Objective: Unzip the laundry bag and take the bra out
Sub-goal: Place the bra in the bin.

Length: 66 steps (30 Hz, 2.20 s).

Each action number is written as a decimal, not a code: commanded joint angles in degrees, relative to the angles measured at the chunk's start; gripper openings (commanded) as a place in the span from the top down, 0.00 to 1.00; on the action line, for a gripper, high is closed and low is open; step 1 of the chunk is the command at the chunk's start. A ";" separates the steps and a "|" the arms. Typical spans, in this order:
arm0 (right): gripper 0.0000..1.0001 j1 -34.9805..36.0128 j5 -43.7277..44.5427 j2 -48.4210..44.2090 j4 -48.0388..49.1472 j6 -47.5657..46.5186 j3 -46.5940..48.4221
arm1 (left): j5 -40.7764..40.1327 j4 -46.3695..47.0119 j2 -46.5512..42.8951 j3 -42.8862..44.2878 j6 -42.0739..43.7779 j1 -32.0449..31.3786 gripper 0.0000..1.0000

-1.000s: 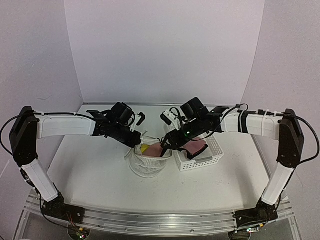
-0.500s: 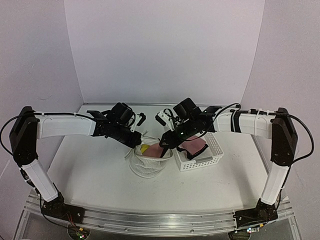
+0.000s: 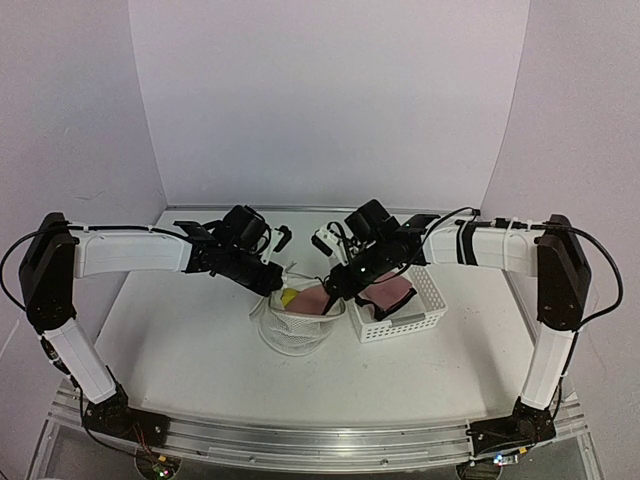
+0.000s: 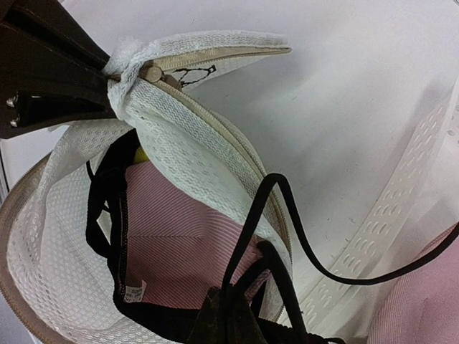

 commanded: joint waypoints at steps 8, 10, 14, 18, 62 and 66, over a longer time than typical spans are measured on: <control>1.00 0.40 0.95 -13.25 8.02 -0.76 -3.32 | -1.09 -0.89 -0.22 2.15 0.57 -0.34 1.00; 1.00 0.38 1.32 -14.78 9.08 -0.69 -3.80 | -1.09 -1.01 -0.16 2.20 0.64 -0.35 1.00; 1.00 0.44 2.31 -17.43 11.47 -0.25 -4.62 | -1.07 -1.03 -0.07 2.27 0.66 -0.34 1.00; 1.00 0.44 4.75 -20.19 13.38 -0.06 -5.30 | -1.03 -1.09 -0.05 2.17 0.66 -0.34 1.00; 1.00 -12.70 19.07 -15.75 16.04 7.84 -12.84 | -2.01 -1.99 0.43 2.75 1.27 -0.35 1.00; 1.00 -12.96 15.20 -13.81 16.04 9.06 -13.31 | -2.02 -2.14 0.65 3.13 1.36 -0.34 1.00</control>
